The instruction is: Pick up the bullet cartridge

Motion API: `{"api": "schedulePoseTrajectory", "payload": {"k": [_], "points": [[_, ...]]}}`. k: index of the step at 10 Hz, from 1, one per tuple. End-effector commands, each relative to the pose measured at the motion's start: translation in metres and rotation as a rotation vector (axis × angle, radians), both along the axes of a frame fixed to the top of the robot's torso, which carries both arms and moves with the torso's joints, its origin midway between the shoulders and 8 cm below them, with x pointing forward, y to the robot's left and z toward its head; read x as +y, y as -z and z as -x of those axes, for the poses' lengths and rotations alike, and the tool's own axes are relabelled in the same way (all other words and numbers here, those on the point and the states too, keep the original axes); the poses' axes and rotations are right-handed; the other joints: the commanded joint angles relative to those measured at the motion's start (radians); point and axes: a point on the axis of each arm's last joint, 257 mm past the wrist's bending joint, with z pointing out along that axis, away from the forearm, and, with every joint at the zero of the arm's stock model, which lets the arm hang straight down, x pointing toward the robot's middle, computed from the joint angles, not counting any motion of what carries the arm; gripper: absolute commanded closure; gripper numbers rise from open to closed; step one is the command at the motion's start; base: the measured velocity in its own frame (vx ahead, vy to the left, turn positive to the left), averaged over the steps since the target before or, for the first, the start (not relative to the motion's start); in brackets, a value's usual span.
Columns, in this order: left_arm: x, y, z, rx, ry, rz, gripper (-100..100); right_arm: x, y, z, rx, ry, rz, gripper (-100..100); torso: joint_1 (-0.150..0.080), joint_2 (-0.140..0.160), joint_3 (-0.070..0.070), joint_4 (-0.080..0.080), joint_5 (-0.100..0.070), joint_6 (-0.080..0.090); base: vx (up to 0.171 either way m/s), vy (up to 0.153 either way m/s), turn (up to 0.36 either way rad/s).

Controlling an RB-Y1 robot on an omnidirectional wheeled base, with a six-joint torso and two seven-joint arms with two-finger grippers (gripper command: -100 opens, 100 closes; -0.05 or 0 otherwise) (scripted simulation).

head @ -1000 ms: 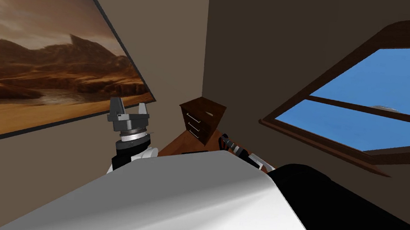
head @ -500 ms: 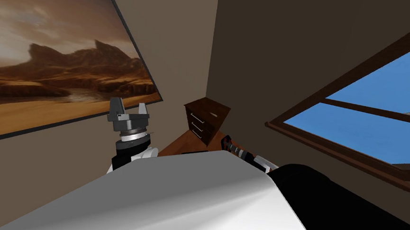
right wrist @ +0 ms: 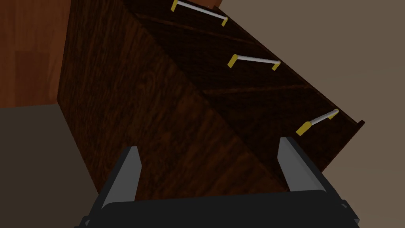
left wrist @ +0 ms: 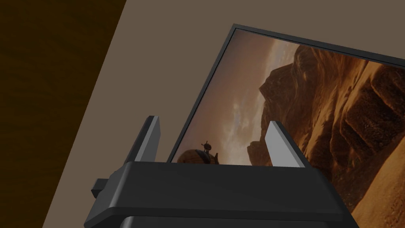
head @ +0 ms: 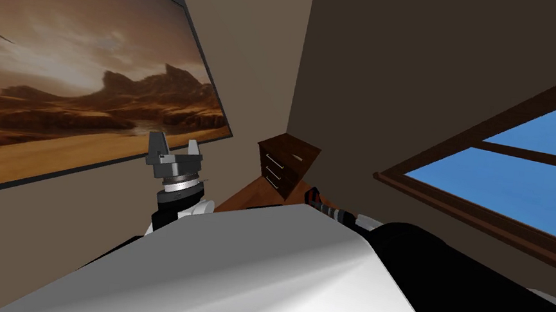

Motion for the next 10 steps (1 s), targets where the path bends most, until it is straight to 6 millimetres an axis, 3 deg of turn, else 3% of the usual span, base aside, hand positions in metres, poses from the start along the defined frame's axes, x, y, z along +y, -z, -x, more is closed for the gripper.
{"api": "schedulePoseTrajectory", "payload": {"k": [1,2,3,4,5,6,8,9,10], "points": [[0.0,0.0,0.0,0.0,0.0,0.0,0,-0.02,0.003,0.012,0.042,-0.03,0.055,-100,0.0,0.0,0.0,0.0,0.0,0.0,0.034,0.073,0.107],[0.0,0.0,0.0,0.0,0.0,0.0,0,-0.043,0.012,0.037,0.108,-0.044,0.108,-100,-0.001,0.0,0.0,0.0,0.0,0.001,0.028,0.083,0.189],[0.0,0.0,0.0,0.0,0.0,0.0,0,-0.05,0.008,0.035,0.114,-0.061,0.129,-100,-0.001,0.0,0.0,0.0,0.0,0.0,0.031,0.069,0.122],[0.0,0.0,0.0,0.0,0.0,0.0,0,-0.073,0.011,0.058,0.176,-0.087,0.185,-100,-0.001,0.0,0.0,0.0,0.0,0.001,0.049,0.098,0.222],[0.0,0.0,0.0,0.0,0.0,0.0,0,-0.081,0.009,0.058,0.182,-0.09,0.202,-100,0.0,-0.001,-0.001,0.0,0.0,0.0,0.049,0.09,0.111],[0.0,0.0,0.0,0.0,0.0,0.0,0,-0.105,0.011,0.081,0.243,-0.105,0.254,-100,0.0,-0.001,-0.001,0.0,0.0,0.001,0.047,0.102,0.227],[0.0,0.0,0.0,0.0,0.0,0.0,0,-0.112,0.006,0.079,0.248,-0.119,0.273,-100,-0.001,-0.001,0.0,0.0,0.0,0.001,0.031,0.048,0.05],[0.0,0.0,0.0,0.0,0.0,0.0,0,-0.139,0.002,0.099,0.308,-0.141,0.333,-100,-0.003,0.001,0.001,0.0,-0.001,0.001,0.044,0.05,0.241],[0.0,0.0,0.0,0.0,0.0,0.0,0,-0.143,-0.001,0.098,0.31,-0.147,0.342,-100,-0.003,0.0,0.0,0.0,-0.001,0.0,0.046,0.048,0.124]]}}
